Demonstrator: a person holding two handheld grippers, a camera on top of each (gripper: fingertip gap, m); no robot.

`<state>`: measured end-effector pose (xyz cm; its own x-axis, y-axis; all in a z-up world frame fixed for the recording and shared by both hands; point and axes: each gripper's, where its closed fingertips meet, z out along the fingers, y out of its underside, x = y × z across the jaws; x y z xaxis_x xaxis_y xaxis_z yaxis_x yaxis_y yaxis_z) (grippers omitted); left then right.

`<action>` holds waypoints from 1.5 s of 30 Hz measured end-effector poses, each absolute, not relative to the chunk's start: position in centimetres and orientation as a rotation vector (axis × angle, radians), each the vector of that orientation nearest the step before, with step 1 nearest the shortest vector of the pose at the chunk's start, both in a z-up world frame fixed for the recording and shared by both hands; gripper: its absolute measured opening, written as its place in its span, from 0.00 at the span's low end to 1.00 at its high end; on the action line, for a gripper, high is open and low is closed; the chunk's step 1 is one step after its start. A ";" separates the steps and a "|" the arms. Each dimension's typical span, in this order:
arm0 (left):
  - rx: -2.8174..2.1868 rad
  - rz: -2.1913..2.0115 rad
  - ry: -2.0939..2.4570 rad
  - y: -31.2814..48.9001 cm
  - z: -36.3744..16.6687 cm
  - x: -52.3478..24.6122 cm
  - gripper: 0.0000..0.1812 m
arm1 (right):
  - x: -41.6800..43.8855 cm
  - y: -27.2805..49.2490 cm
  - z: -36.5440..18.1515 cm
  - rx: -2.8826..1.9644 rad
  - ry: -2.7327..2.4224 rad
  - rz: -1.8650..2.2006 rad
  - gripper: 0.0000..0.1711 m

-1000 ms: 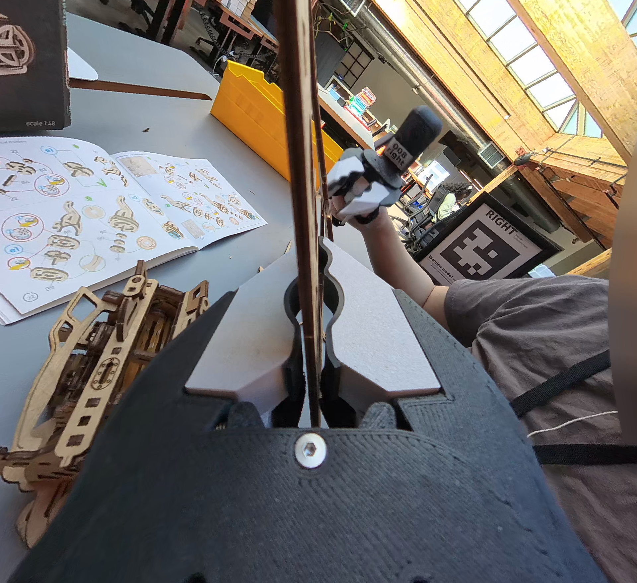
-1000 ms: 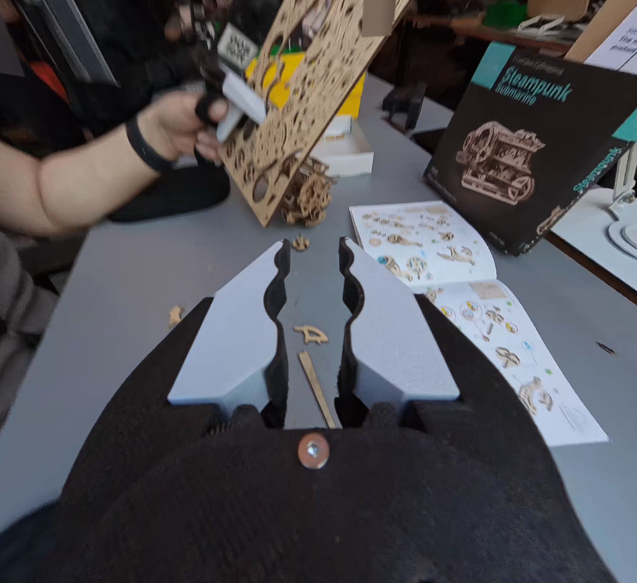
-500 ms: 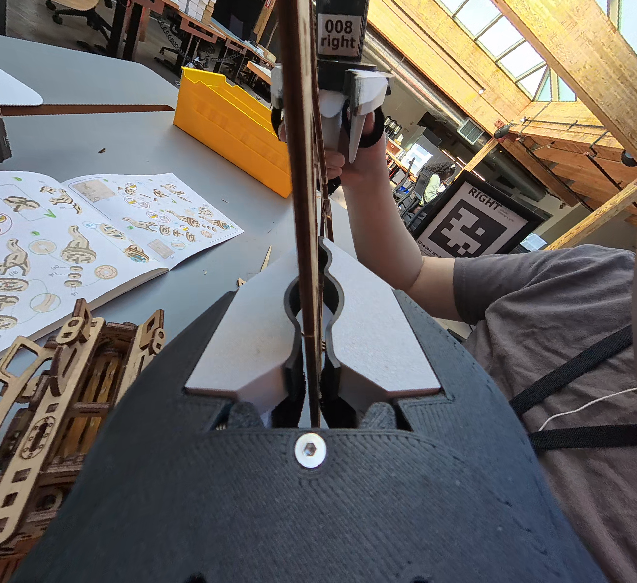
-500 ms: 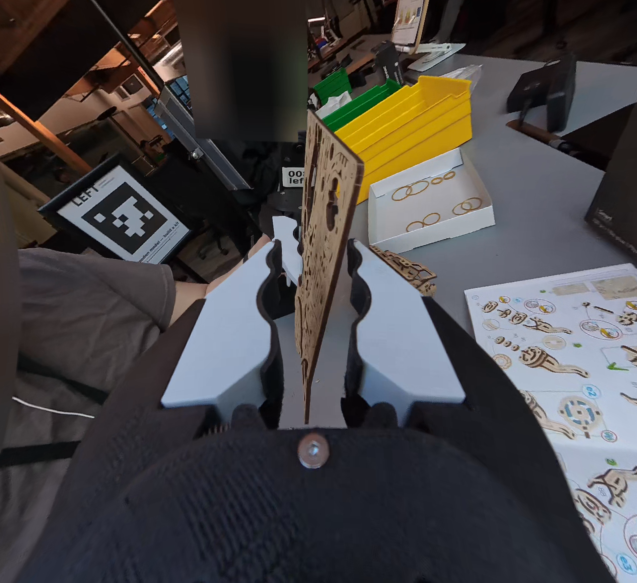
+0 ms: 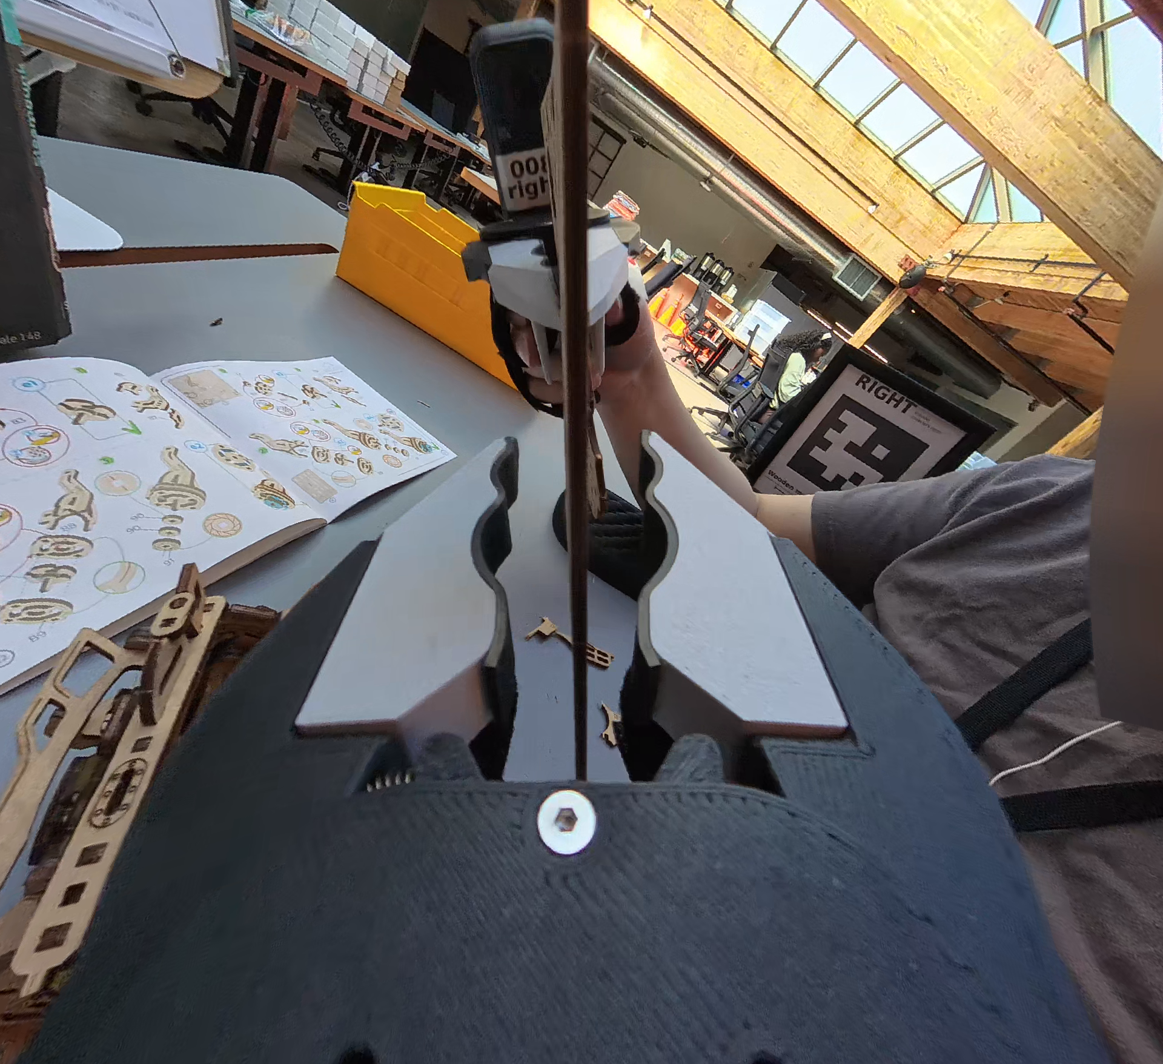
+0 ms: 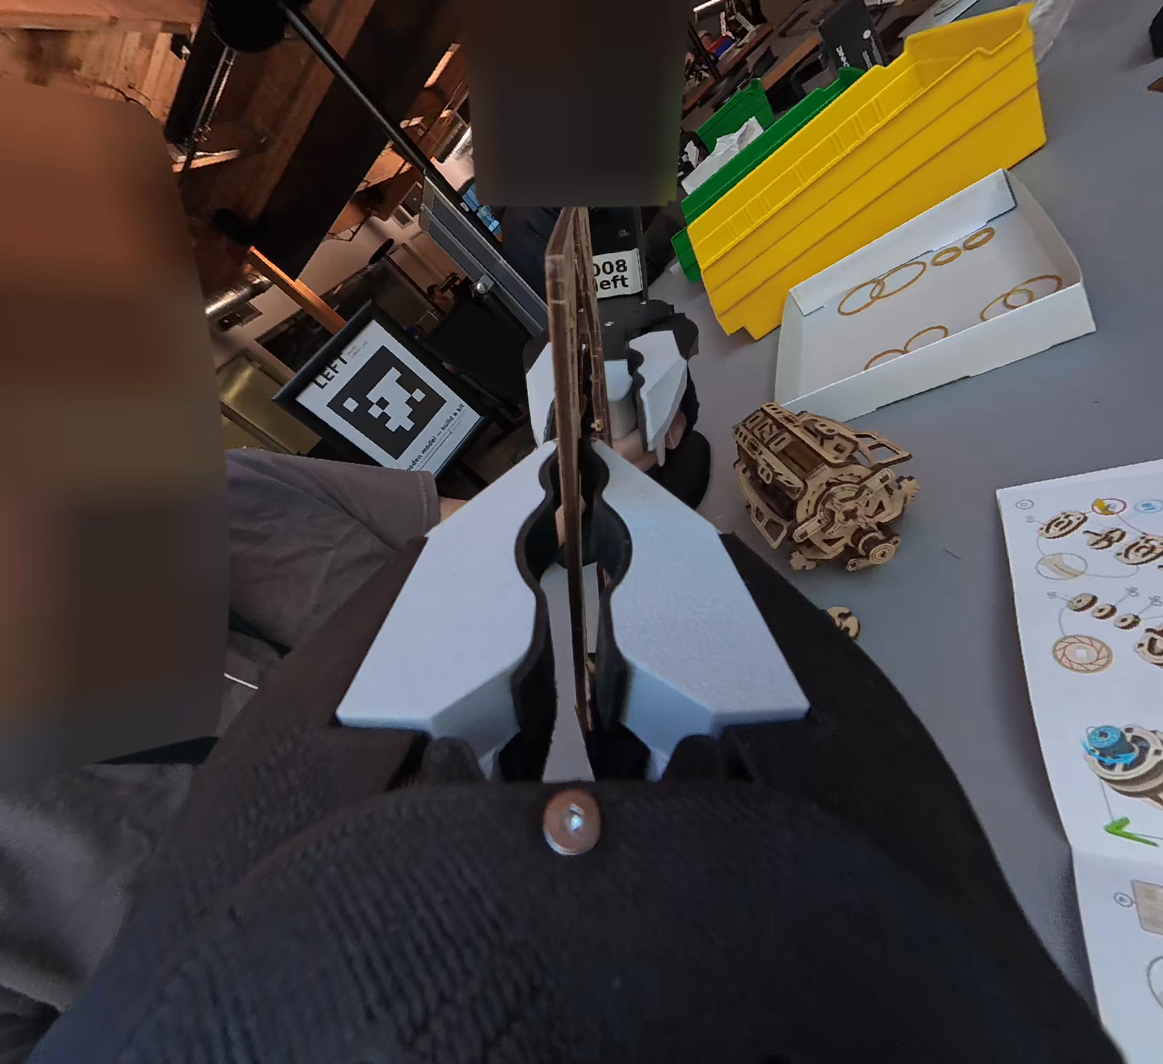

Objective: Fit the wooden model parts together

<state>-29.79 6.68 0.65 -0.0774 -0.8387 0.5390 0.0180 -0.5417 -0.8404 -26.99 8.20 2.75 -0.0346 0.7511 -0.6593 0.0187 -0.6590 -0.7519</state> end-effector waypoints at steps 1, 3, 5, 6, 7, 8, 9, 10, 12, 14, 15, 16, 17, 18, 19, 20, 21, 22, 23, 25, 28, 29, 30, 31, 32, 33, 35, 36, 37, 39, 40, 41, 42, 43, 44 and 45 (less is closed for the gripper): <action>-1.547 -1.691 0.892 6.9 0.7 -29.9 0.20 | -26.9 8.1 2.5 -1.702 -0.797 1.769 0.00; -1.523 -1.731 0.879 6.8 1.0 -29.9 0.19 | -26.8 8.2 2.3 -1.695 -0.764 1.781 0.00; -1.498 -1.786 0.867 6.5 1.4 -29.7 0.17 | -27.0 8.5 2.2 -1.688 -0.756 1.761 0.00; -1.489 -1.800 0.861 6.5 1.4 -29.6 0.16 | -27.1 8.6 2.2 -1.684 -0.761 1.749 0.00; -1.486 -1.803 0.858 6.5 1.4 -29.5 0.16 | -27.4 8.5 2.1 -1.679 -0.767 1.748 0.00; -1.487 -1.801 0.864 6.4 1.3 -29.4 0.15 | -27.6 8.4 2.1 -1.673 -0.771 1.754 0.00; -1.490 -1.795 0.870 6.4 1.2 -29.3 0.14 | -27.9 8.4 2.1 -1.665 -0.767 1.762 0.00; -1.493 -1.787 0.877 6.4 1.0 -29.3 0.13 | -28.1 8.4 2.1 -1.659 -0.764 1.765 0.00; -1.520 -1.756 0.896 6.4 0.6 -29.2 0.08 | -28.4 8.3 2.0 -1.646 -0.767 1.764 0.00; -1.539 -1.718 0.903 6.6 0.3 -29.4 0.06 | -28.6 8.4 1.8 -1.650 -0.772 1.754 0.01; -1.549 -1.707 0.894 6.8 0.3 -29.5 0.06 | -28.7 8.4 1.7 -1.651 -0.774 1.747 0.01; -1.556 -1.707 0.880 6.9 0.3 -29.6 0.07 | -28.8 8.4 1.7 -1.651 -0.775 1.741 0.01; -1.566 -1.712 0.870 7.0 0.3 -29.6 0.08 | -28.9 8.4 1.7 -1.646 -0.773 1.742 0.01; -1.585 -1.710 0.868 7.1 0.1 -29.7 0.08 | -29.0 8.4 1.6 -1.645 -0.773 1.742 0.01; -1.603 -1.700 0.871 7.2 -0.1 -29.7 0.08 | -29.0 8.4 1.7 -1.639 -0.774 1.734 0.01; -1.613 -1.682 0.877 7.3 -0.3 -29.7 0.09 | -29.1 8.5 1.6 -1.637 -0.773 1.725 0.01; -1.621 -1.659 0.885 7.4 -0.5 -29.7 0.10 | -29.1 8.5 1.5 -1.640 -0.774 1.721 0.01; -1.623 -1.637 0.893 7.4 -0.6 -29.7 0.11 | -29.1 8.5 1.5 -1.644 -0.779 1.720 0.01; -1.621 -1.622 0.896 7.5 -0.6 -29.7 0.11 | -29.1 8.5 1.5 -1.644 -0.778 1.719 0.01; -1.609 -1.614 0.883 7.7 -0.3 -29.9 0.13 | -29.0 8.6 1.5 -1.641 -0.767 1.722 0.01; -1.578 -1.601 0.854 8.2 0.1 -30.3 0.19 | -28.7 8.9 1.8 -1.618 -0.740 1.726 0.01; -1.572 -1.597 0.853 8.2 0.2 -30.4 0.20 | -28.6 8.8 1.9 -1.613 -0.739 1.738 0.01; -1.569 -1.600 0.859 8.1 0.3 -30.5 0.20 | -28.5 8.8 1.9 -1.613 -0.740 1.743 0.01; -1.563 -1.608 0.862 8.1 0.4 -30.6 0.20 | -28.5 8.8 1.8 -1.621 -0.746 1.741 0.00; -1.558 -1.613 0.860 8.1 0.6 -30.8 0.20 | -28.5 8.7 1.6 -1.631 -0.753 1.740 0.00; -1.555 -1.613 0.853 8.2 0.8 -31.0 0.21 | -28.5 8.7 1.4 -1.644 -0.762 1.739 0.00; -1.550 -1.593 0.837 8.5 1.2 -31.7 0.23 | -28.6 8.5 0.8 -1.675 -0.788 1.725 0.01; -1.549 -1.572 0.834 8.7 1.3 -32.0 0.24 | -28.7 8.4 0.5 -1.694 -0.803 1.723 0.00; -1.547 -1.548 0.835 8.9 1.4 -32.4 0.25 | -28.9 8.2 0.2 -1.709 -0.818 1.733 0.01; -1.537 -1.526 0.834 9.0 1.8 -33.1 0.26 | -29.2 7.5 -0.2 -1.738 -0.852 1.768 0.00; -1.531 -1.525 0.830 9.1 2.0 -33.4 0.26 | -29.4 7.3 -0.4 -1.748 -0.866 1.777 0.00; -1.525 -1.529 0.821 9.2 2.2 -33.6 0.26 | -29.5 7.2 -0.6 -1.748 -0.873 1.777 0.00; -1.519 -1.541 0.812 9.2 2.3 -33.7 0.26 | -29.7 7.2 -0.7 -1.746 -0.878 1.782 0.00; -1.513 -1.562 0.809 9.1 2.4 -33.8 0.25 | -29.9 7.0 -0.8 -1.745 -0.887 1.791 0.01; -1.513 -1.588 0.812 9.0 2.3 -33.7 0.23 | -30.0 6.9 -1.0 -1.747 -0.901 1.790 0.01; -1.519 -1.603 0.818 8.9 2.2 -33.6 0.23 | -30.2 6.7 -1.3 -1.755 -0.918 1.783 0.00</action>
